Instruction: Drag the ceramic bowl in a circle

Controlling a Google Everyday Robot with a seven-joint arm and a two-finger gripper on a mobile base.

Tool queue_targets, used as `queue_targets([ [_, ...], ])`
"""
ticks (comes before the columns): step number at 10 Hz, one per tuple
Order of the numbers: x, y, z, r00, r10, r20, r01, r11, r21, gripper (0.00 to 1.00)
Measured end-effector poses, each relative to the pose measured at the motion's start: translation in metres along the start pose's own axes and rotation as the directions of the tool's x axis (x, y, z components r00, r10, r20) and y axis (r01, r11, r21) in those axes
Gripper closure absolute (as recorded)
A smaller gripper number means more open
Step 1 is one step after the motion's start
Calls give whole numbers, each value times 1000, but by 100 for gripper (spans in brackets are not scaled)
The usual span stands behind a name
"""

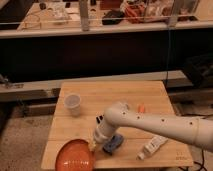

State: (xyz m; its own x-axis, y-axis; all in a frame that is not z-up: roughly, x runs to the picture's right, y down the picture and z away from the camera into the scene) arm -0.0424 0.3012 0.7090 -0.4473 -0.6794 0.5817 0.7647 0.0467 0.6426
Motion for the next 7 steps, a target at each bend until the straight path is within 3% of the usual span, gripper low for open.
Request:
queue_targets([
  [3, 0, 19, -13, 995, 87, -49, -89, 996, -27, 98],
  [7, 43, 47, -32, 975, 174, -137, -182, 982, -45, 98],
])
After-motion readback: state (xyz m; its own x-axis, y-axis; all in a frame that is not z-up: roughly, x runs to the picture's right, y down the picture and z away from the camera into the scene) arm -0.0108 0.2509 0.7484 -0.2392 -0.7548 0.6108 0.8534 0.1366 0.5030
